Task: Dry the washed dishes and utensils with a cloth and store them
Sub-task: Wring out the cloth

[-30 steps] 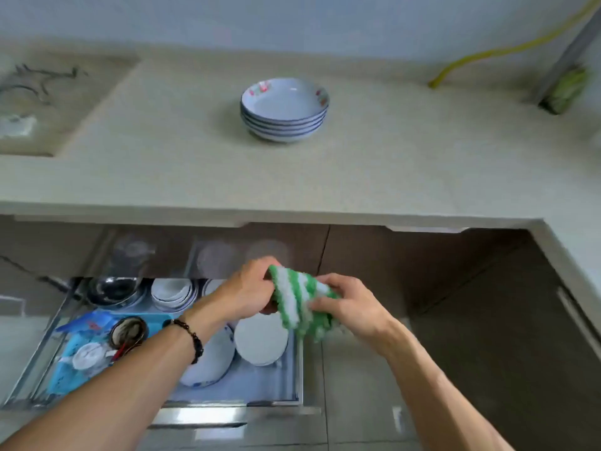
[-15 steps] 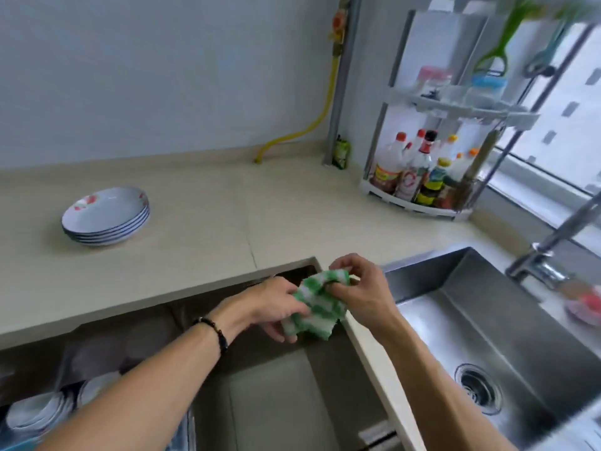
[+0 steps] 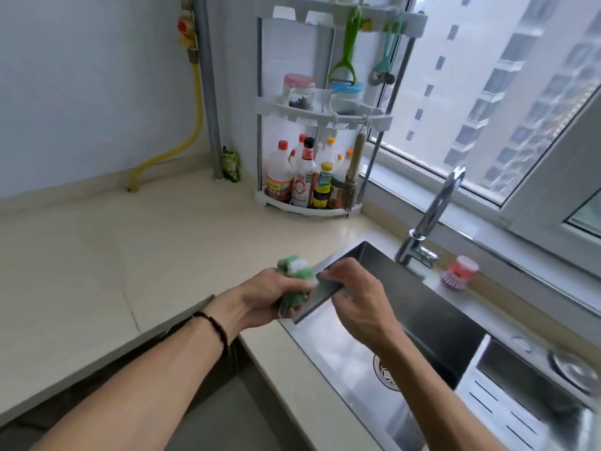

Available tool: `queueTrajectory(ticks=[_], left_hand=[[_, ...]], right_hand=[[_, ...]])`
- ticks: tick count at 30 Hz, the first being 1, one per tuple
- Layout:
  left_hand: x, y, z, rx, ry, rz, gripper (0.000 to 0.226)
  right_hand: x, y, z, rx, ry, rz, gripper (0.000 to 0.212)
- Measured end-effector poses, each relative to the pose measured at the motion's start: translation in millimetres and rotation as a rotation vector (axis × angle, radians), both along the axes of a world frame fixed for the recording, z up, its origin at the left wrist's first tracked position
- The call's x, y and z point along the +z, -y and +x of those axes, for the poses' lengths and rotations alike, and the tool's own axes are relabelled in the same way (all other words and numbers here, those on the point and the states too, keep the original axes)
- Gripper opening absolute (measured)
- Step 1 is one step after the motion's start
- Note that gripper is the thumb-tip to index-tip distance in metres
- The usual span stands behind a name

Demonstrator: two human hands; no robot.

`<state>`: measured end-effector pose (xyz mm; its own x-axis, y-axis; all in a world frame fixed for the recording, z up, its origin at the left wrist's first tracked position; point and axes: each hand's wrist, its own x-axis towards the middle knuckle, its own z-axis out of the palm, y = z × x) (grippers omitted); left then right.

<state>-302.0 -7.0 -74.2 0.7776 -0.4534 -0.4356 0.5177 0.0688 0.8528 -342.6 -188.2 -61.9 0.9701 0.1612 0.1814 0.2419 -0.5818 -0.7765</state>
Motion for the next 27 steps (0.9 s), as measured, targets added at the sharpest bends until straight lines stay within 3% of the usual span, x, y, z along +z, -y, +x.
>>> queueTrajectory(ticks=[3,4,6,7,10,14,16,18,19,21,23,25,27], left_hand=[[2.1,29.7,7.7,-0.263,0.086,0.267,0.029],[2.8,39.4,8.4,-0.364,0.119,0.34,0.03],[-0.8,63.7,12.2,-0.489,0.199,0.512,0.029],[-4.8,74.1,14.4,-0.495,0.282,0.635,0.026],[-16.6,103.4,16.9,-0.414,0.709,1.143,0.009],[-37.0,131.4,18.2,-0.221,1.111,1.375,0.01],[-39.7,141.8,25.1,-0.2,1.059,1.398,0.009],[-36.2,148.7,37.4,-0.206,0.746,1.303,0.009],[-35.9,151.9,44.7,-0.211,0.538,1.156,0.01],[-33.4,157.0,52.7,-0.368,0.242,0.846,0.017],[-34.3,159.8,50.3,-0.534,0.136,0.658,0.02],[-36.1,165.4,47.4,-0.614,0.128,0.657,0.013],[-42.8,174.4,44.6,-0.598,0.185,0.81,0.018]], right_hand=[[-14.6,25.9,9.5,0.191,0.216,-0.702,0.096],[-17.4,28.2,12.5,0.237,0.284,-0.823,0.095],[-29.3,35.8,19.9,0.177,0.342,-0.922,0.064],[-31.7,37.6,22.8,0.131,0.35,-0.962,0.048],[-34.4,47.1,31.6,0.012,0.109,-0.925,0.028],[-39.0,69.7,45.4,-0.093,-0.156,-0.694,0.02],[-52.8,84.2,47.8,-0.08,-0.111,-0.624,0.032],[-75.5,97.7,42.2,-0.036,0.064,-0.624,0.07],[-87.9,104.0,37.8,-0.048,0.224,-0.66,0.077],[-105.2,113.4,32.0,-0.06,0.491,-0.717,0.065],[-115.5,119.1,35.3,-0.062,0.643,-0.695,0.055],[-113.5,124.1,46.5,-0.069,0.683,-0.689,0.039],[-108.8,129.5,55.7,-0.029,0.646,-0.753,0.02]])
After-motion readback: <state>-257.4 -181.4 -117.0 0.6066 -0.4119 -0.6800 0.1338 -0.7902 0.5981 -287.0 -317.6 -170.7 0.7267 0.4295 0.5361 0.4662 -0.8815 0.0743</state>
